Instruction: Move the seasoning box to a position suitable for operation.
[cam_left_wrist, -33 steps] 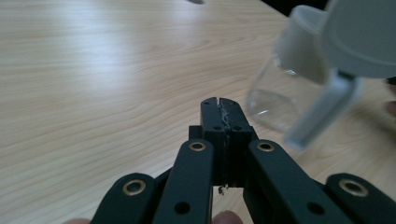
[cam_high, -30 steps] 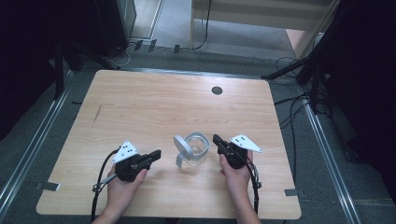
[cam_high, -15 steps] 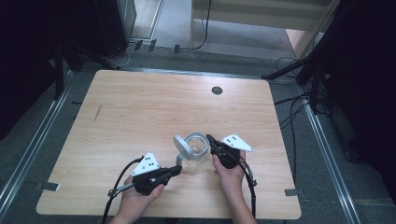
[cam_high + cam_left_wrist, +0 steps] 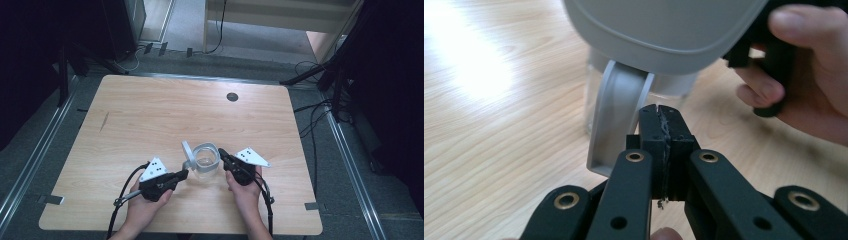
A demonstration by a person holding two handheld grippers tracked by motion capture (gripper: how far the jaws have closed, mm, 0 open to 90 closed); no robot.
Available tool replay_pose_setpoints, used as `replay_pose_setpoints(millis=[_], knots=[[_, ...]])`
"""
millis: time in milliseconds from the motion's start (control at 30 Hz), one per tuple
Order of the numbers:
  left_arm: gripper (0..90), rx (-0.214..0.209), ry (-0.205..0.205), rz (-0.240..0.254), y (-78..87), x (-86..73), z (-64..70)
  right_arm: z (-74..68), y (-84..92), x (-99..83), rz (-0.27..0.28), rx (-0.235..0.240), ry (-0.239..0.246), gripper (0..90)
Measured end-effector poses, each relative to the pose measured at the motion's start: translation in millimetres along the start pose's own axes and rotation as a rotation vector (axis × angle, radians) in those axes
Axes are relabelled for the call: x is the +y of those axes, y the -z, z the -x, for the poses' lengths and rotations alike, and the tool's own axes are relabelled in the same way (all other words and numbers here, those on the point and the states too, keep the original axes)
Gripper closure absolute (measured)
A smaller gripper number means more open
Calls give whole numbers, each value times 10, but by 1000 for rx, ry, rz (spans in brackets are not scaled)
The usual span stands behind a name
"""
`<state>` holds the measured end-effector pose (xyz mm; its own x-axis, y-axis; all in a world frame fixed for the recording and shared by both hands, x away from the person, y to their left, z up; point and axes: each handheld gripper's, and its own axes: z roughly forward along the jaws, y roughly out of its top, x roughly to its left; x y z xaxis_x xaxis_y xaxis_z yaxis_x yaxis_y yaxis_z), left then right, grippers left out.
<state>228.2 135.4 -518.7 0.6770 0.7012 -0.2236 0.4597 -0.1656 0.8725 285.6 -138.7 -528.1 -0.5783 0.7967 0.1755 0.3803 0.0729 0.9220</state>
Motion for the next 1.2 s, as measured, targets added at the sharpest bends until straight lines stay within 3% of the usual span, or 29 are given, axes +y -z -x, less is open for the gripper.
replay_pose_setpoints(millis=[167, 233, 267, 333, 400, 567, 800, 967, 1033, 1067, 1167, 1200], knots=[[900, 17, 42, 13, 41, 48, -153, 10, -48, 76, 19, 12, 6, 897], [900, 16, 49, 10, 39, 69, -207, 26, -98, 138, 16, 16, 39, 898], [900, 29, 47, 13, 33, 90, -256, 40, -153, 196, 10, 33, 91, 899], [900, 28, 52, 15, 24, 100, -283, 50, -182, 219, 4, 53, 89, 899], [900, 42, 59, 9, -1, 112, -363, 95, -261, 261, 13, 90, 55, 900], [898, 52, 85, 6, -50, 130, -489, 101, -275, 255, 6, 119, 57, 900], [895, 60, 100, 27, -3, 152, -497, 80, -143, 194, -14, 133, 70, 894], [900, 36, 77, 10, 207, 20, -386, 103, -147, 208, 4, 133, 55, 894], [900, 30, 77, 4, 205, 9, -368, 106, -167, 208, 4, 131, 56, 894], [900, 4, 74, -4, 155, 9, -341, 107, -209, 205, 4, 127, 50, 894], [900, 2, 74, -12, 57, 28, -340, 96, -262, 213, -2, 138, 49, 893], [900, -1, 75, -11, 36, 36, -356, 90, -274, 222, -2, 138, 69, 893]])
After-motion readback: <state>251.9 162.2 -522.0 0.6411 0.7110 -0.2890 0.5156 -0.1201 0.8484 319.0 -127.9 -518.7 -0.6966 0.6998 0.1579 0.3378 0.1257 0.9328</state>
